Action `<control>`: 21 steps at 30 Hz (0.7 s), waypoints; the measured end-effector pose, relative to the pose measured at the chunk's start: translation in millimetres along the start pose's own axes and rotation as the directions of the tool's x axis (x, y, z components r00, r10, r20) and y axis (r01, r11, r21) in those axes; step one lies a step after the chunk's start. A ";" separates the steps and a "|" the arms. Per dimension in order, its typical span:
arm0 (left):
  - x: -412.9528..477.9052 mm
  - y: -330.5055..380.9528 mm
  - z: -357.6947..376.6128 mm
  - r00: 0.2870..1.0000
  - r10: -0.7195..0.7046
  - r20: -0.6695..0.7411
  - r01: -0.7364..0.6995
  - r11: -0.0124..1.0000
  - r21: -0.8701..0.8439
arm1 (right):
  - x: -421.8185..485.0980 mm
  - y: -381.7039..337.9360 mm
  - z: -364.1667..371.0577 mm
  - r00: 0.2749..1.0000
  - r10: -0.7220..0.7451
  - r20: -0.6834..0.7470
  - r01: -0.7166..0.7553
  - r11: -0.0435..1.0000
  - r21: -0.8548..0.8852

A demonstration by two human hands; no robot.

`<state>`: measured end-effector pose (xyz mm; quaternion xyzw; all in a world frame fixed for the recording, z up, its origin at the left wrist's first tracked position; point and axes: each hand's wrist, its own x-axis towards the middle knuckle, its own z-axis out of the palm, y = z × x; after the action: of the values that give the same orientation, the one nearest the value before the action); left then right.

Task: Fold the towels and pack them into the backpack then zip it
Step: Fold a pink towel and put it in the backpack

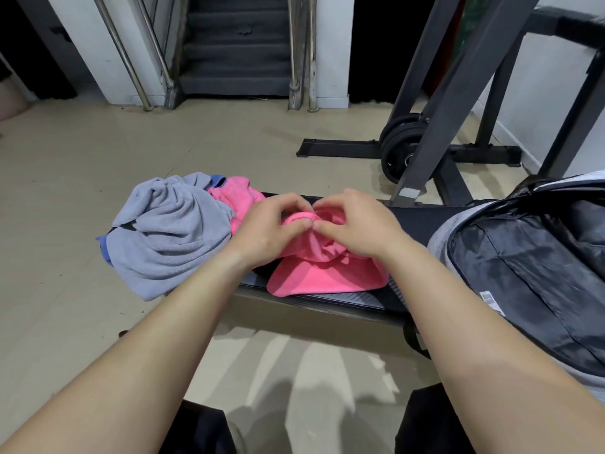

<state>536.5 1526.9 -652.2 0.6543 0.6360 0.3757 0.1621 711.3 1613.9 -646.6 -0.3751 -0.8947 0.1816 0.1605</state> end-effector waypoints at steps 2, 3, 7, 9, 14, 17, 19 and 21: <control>0.5 5.1 2.3 1.000 0.001 -0.013 -0.001 0.999 -0.044 | -0.1 -5.0 4.9 0.999 -0.025 0.041 0.024 0.999 0.029; 0.5 4.5 2.9 1.000 -0.018 -0.013 0.017 0.997 -0.069 | 0.4 -4.3 7.2 0.999 -0.019 0.037 0.017 0.999 0.051; 0.0 0.1 3.7 0.990 -0.142 0.001 0.141 0.980 -0.142 | 2.3 -1.3 10.8 1.000 0.022 0.001 -0.022 0.979 0.201; 1.3 -0.6 5.5 0.994 -0.112 -0.015 0.110 0.991 -0.081 | 1.1 -1.0 10.3 1.000 -0.002 0.010 -0.001 0.957 0.291; 5.6 -3.1 4.4 0.992 -0.123 0.001 0.123 0.992 0.002 | -7.3 7.0 -4.2 0.999 0.007 0.044 -0.030 0.839 0.543; 8.2 0.8 8.6 0.990 -0.132 0.045 0.128 0.989 0.077 | -13.6 8.7 -13.0 0.998 0.012 0.056 -0.041 0.832 0.553; 12.1 2.4 6.5 0.991 -0.130 -0.038 0.135 0.979 0.156 | -16.5 15.7 -15.6 0.999 0.048 -0.008 -0.039 0.884 0.465; 14.0 -1.7 0.2 0.981 -0.138 -0.139 0.167 0.959 0.227 | -18.6 28.6 -18.3 0.993 0.094 -0.070 -0.065 0.937 0.342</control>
<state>534.1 1540.6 -649.6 0.5937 0.7337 0.3226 0.0721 749.0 1622.7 -645.9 -0.3852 -0.8264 0.3232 0.2534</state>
